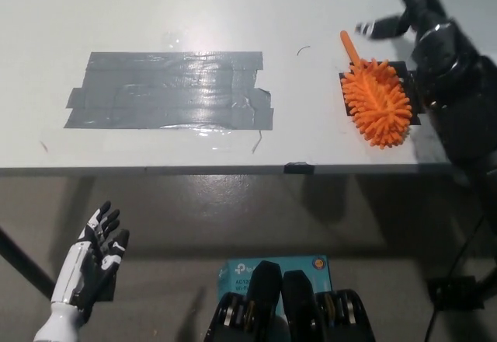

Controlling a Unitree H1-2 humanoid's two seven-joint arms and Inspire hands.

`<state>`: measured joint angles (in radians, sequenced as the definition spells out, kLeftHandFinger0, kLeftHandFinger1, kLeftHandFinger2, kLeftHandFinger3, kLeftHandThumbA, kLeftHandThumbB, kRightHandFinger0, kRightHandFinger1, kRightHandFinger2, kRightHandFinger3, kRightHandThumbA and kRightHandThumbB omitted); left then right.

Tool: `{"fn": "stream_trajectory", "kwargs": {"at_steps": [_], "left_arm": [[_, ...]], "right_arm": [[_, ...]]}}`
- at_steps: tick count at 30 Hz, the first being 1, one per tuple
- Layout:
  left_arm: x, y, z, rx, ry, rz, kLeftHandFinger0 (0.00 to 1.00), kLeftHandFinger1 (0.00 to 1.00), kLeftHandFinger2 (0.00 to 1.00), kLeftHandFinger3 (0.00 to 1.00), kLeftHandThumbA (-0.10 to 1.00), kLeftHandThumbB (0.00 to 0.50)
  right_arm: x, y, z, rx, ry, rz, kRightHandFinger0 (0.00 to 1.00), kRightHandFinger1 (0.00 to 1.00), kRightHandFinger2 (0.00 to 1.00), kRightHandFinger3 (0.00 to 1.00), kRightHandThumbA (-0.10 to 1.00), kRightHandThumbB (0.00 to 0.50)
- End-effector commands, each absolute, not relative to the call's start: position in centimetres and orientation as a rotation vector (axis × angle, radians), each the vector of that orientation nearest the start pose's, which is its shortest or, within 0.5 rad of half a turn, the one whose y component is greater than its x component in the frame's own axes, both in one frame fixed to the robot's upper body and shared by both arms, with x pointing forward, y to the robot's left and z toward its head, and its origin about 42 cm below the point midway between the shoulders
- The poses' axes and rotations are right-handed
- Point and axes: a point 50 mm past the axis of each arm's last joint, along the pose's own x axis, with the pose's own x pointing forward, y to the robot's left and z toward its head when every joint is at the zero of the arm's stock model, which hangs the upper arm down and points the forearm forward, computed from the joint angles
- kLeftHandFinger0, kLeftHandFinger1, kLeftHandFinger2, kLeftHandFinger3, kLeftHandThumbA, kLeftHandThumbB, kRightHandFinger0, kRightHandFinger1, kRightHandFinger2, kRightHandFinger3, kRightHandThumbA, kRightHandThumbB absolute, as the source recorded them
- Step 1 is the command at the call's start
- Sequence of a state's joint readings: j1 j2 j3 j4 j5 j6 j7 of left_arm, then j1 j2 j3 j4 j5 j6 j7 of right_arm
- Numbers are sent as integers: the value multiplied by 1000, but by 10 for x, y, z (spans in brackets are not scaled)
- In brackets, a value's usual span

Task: A person hands an oraange duster to the robot and the robot grabs it with its right hand and places it on the black marked spot infron tof it on the desk

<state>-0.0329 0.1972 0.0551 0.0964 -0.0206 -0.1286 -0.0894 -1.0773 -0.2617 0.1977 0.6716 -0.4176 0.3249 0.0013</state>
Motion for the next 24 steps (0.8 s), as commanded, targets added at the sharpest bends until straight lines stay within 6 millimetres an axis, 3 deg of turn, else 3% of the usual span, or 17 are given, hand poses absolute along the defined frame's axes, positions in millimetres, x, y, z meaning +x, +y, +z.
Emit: {"fn": "stream_trajectory", "kwargs": {"at_steps": [1,2,3,4,5,6,8,9,10,13,16,17,20,21,24], "left_arm": [[321,280,123,186,-146,-73,958,1000,1000,1000,713,99],[322,279,124,186,-149,-76,966,1000,1000,1000,732,98],[324,279,124,185,-152,-80,968,1000,1000,1000,737,98],[325,278,125,190,-157,-82,978,1000,1000,1000,767,105],[326,278,126,196,-161,-85,992,1000,1000,1000,801,108],[328,277,127,200,-165,-90,1000,1000,1000,1000,826,117],[329,276,128,201,-169,-94,1000,1000,1000,1000,869,117],[330,275,128,203,-172,-99,1000,1000,1000,1000,908,141],[330,275,129,203,-172,-101,1000,1000,1000,1000,920,138],[331,273,127,199,-168,-107,1000,1000,1000,1000,945,150],[332,271,127,194,-163,-109,1000,1000,1000,1000,943,151],[332,270,127,188,-161,-110,1000,1000,1000,1000,943,151],[327,271,121,194,-154,-112,1000,1000,1000,1000,946,154],[323,272,118,195,-146,-111,1000,1000,1000,1000,947,155],[317,275,111,200,-127,-113,1000,1000,1000,1000,941,161]], "right_arm": [[497,-226,479,-748,-591,-208,1000,1000,1000,1000,850,277],[488,-227,483,-741,-621,-205,1000,1000,1000,1000,966,396],[476,-228,487,-708,-648,-187,1000,1000,1000,1000,913,306],[463,-229,490,-627,-675,-130,1000,1000,1000,1000,816,301],[446,-231,490,-542,-708,-66,1000,1000,1000,1000,815,314],[417,-234,485,-448,-755,12,1000,1000,1000,1000,829,322],[397,-236,478,-427,-795,41,1000,1000,1000,1000,880,338],[375,-236,467,-390,-831,83,1000,1000,1000,1000,870,320],[367,-237,463,-371,-842,101,1000,1000,1000,1000,854,321],[327,-235,435,-296,-864,166,1000,1000,1000,1000,736,229],[300,-233,412,-293,-870,159,1000,1000,1000,1000,756,229],[284,-231,396,-286,-858,160,1000,1000,1000,1000,766,229],[265,-226,354,-284,-823,132,1000,1000,1000,1000,797,165],[263,-225,343,-278,-803,122,1000,1000,1000,1000,749,128],[261,-222,310,-264,-732,74,1000,1000,1000,1000,819,113]]}}
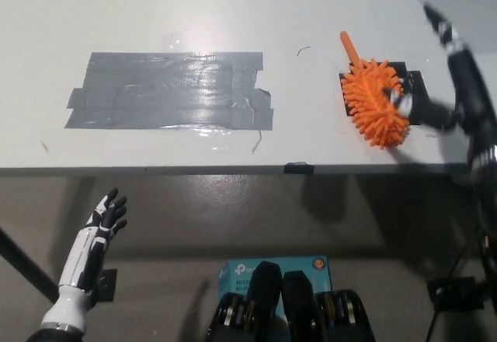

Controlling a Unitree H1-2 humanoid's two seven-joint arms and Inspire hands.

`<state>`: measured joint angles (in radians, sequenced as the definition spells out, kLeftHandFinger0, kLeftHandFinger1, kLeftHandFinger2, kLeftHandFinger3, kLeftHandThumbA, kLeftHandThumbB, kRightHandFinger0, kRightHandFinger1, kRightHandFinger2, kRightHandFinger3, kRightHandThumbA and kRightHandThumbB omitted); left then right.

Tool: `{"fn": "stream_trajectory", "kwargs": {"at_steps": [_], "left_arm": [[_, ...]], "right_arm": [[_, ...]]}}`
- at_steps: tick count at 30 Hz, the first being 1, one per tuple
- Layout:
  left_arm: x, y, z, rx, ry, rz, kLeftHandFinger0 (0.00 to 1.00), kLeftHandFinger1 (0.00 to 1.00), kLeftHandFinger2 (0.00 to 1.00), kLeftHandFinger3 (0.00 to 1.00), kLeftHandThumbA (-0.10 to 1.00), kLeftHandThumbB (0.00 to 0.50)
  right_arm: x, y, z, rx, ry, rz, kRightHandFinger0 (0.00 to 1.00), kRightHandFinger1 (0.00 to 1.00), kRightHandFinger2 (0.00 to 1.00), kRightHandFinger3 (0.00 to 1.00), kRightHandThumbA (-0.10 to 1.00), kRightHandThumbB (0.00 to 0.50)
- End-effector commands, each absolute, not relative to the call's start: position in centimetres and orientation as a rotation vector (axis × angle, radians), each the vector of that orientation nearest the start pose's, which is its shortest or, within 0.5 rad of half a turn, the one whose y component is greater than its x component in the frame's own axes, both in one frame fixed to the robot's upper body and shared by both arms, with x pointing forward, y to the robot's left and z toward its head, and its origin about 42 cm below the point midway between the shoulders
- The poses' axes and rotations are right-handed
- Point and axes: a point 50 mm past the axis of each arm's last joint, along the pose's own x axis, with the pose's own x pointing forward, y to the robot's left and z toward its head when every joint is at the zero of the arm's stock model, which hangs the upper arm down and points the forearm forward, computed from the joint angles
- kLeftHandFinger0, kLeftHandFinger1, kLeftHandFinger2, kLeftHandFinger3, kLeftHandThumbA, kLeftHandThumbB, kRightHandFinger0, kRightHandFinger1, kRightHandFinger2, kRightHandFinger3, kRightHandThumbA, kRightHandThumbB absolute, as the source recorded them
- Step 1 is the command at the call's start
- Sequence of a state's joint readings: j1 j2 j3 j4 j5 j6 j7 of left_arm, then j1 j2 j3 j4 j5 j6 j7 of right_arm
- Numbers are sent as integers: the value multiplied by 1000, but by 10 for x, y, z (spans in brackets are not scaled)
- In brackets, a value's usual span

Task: A person hands an oraange duster to the robot and the robot grabs it with its right hand and places it on the black marked spot infron tof it on the desk

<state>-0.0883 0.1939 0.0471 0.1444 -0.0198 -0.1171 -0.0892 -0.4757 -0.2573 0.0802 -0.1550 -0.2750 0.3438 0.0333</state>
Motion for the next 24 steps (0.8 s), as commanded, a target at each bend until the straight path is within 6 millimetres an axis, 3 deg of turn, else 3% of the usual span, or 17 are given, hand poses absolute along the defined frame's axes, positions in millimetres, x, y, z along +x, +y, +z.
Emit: {"fn": "stream_trajectory", "kwargs": {"at_steps": [1,3,5,7,8,11,13,15,17,24], "left_arm": [[316,275,111,199,-125,-112,1000,1000,1000,1000,935,155],[315,274,110,205,-122,-111,1000,1000,1000,1000,943,152],[315,274,110,210,-120,-110,1000,1000,1000,1000,945,151],[313,272,107,204,-114,-111,1000,1000,1000,1000,933,148],[309,270,104,204,-108,-115,1000,1000,1000,1000,934,147],[302,267,96,189,-94,-127,1000,1000,1000,1000,933,141],[300,266,95,181,-93,-128,1000,1000,1000,1000,916,145],[300,266,95,178,-93,-124,1000,1000,1000,1000,907,140],[302,265,98,187,-94,-120,1000,1000,1000,1000,905,132],[303,265,95,173,-82,-119,1000,1000,1000,1000,894,157]], "right_arm": [[263,-220,302,-264,-719,61,1000,1000,1000,1000,824,105],[264,-218,288,-269,-699,34,1000,1000,1000,1000,804,101],[272,-213,271,-261,-674,12,1000,1000,1000,1000,714,79],[282,-207,243,-244,-611,-1,1000,1000,1000,1000,611,69],[289,-204,220,-224,-549,-6,1000,1000,1000,1000,576,71],[295,-203,177,-207,-399,-7,1000,1000,1000,1000,638,69],[295,-202,165,-175,-346,1,1000,1000,1000,1000,643,80],[297,-202,156,-176,-306,24,1000,1000,1000,1000,645,53],[301,-203,147,-182,-255,66,1000,1000,1000,1000,718,67],[308,-208,138,-183,-204,106,1000,1000,1000,1000,789,98]]}}
